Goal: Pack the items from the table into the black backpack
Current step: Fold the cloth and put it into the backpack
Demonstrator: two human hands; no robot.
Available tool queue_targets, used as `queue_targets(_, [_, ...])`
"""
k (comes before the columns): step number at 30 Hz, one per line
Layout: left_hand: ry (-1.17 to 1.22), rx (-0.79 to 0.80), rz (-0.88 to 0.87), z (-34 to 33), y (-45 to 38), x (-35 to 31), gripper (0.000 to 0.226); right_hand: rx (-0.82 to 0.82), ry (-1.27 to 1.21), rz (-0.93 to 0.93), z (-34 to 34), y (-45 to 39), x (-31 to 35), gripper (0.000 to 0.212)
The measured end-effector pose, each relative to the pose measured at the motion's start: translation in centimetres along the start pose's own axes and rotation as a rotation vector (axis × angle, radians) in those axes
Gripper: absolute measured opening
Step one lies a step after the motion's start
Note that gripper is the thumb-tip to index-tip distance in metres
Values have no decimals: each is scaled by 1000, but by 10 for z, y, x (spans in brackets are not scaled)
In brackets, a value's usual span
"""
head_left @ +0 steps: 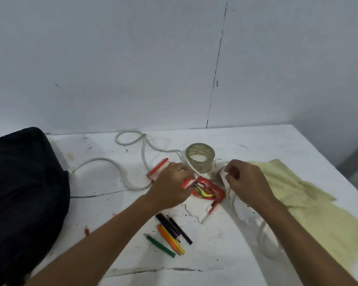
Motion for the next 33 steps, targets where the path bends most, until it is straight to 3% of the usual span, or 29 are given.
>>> queue_targets(2, [-37, -51, -11, -11, -22, -7, 37, 11, 31, -71, 3, 5, -23, 16])
queue_targets(4, [-60, -65, 10, -20, -40, -7, 46, 11, 136, -93, -3, 11, -32, 39])
queue_targets(7, [-142, 30, 49, -37, -56, 0, 52, 31, 340, -87, -17, 17, -32, 66])
queue_targets(13, [-226, -19, -71, -40, -61, 10, 36, 91, 174, -24, -39, 15, -27, 65])
queue_targets(16, [-274, 2, -88, -36, -62, 20, 45, 115, -18, 15, -40, 12, -28, 63])
queue_targets(21, [-224, -130, -217, -24, -73, -14, 33, 313, -296, -60, -36, 6, -44, 65])
queue_targets(22, [-137, -90, -235, -30, -76, -26, 38, 351, -389, -83, -34, 6, -46, 57])
queue_targets(24, [52, 199, -164, -57, -76, -45, 63, 333, -502, -114, -25, 2, -53, 40])
queue_targets(27, [-49, 550, -126, -91, -67, -69, 100, 69, -486, -179, 6, -7, -84, 28])
queue_targets(30, [-367, 715, -228, -105, -65, -80, 108, -169, -111, -247, 42, -6, -136, 26])
queue_targets(33, [-537, 758, -321, -117, -71, -86, 106, -120, 208, -406, 52, -5, -199, 30])
Point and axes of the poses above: each hand's wrist, its own y-axis away from the middle knuckle, its own z-axis out of the back of the hand, x = y × z, the point moved 7 cm from there along -y, towards the middle knuckle, and after that the axes turned 9 degrees about y, right-handed, at the moved point
